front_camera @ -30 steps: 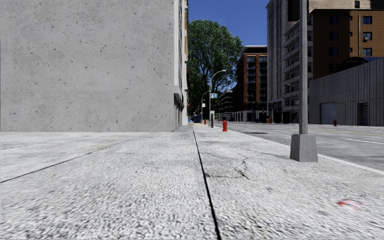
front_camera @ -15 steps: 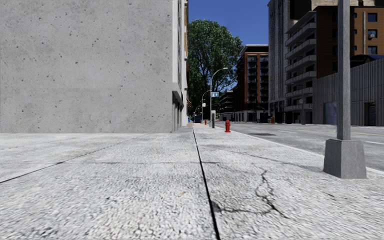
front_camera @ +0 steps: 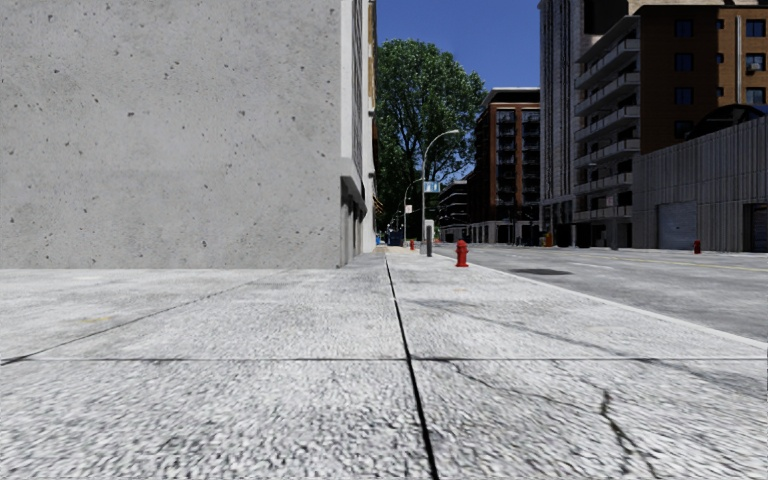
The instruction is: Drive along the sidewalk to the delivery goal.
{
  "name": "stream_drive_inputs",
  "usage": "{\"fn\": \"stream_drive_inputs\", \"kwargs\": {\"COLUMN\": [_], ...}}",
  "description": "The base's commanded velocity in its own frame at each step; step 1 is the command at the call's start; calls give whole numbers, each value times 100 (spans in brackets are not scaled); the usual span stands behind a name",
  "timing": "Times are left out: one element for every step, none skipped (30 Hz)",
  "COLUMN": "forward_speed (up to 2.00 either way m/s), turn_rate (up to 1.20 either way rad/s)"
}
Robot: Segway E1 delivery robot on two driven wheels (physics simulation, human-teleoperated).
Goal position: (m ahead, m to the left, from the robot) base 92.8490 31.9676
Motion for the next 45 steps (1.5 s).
{"fn": "stream_drive_inputs", "kwargs": {"forward_speed": [200, 200, 200, 200, 200, 200, 200, 200, 200, 200, 200, 200, 200, 200, 200, 200, 200, 200, 200, 200, 200, 200, 200, 200, 200, 200, 200, 200, 200, 200, 200, 200, 200, 200, 200, 200, 200, 200, 200, 200, 200, 200, 200, 200, 200], "turn_rate": [0, 0, 0, 0, 0, 0, 0, 0, 0, 0, 0, 0, 0, 0, 0, 0, 0, 0, 0, 0, 0, 0, 0, 0, 0, 0, 0, 0, 0, 0, 0, 0, 0, 0, 0, 0, 0, 0, 0, 0, 0, 0, 0, 0, 0]}}
